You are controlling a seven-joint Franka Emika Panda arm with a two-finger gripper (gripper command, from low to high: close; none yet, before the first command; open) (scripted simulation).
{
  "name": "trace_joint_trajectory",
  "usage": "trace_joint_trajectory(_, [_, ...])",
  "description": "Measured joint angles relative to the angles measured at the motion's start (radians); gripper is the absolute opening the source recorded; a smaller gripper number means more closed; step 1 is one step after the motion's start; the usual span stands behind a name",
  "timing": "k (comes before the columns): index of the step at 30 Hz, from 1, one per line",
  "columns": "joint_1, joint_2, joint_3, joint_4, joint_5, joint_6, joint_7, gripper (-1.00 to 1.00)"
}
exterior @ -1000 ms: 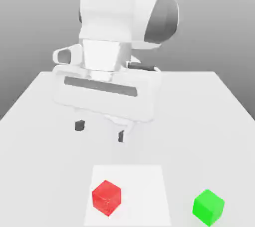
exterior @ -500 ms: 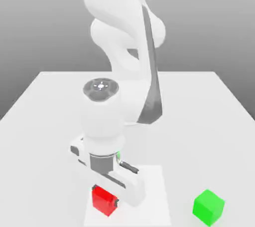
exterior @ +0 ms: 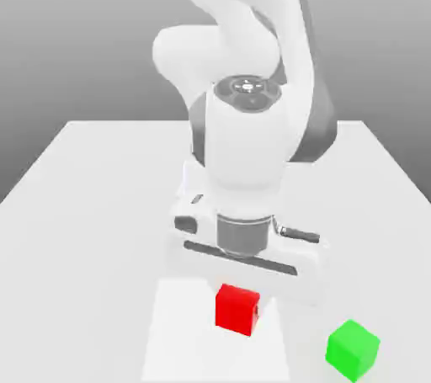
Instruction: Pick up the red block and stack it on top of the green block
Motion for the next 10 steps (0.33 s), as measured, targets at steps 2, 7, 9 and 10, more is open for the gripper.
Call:
trace_joint_trajectory(2, [0.048, 0.012, 0.052, 0.034, -0.019, -0.025, -0.035, -1.0])
trace_joint_trajectory(7, [0.128, 0.165, 0.029, 0.073, -0.132, 0.079, 0.01, 1.0])
trace_joint_trajectory(9, [0.128, 0.165, 0.029, 0.073, -0.132, 0.079, 0.01, 1.0])
trace_joint_trajectory(10, [0.128, 0.165, 0.029, 0.073, -0.132, 0.079, 0.01, 1.0])
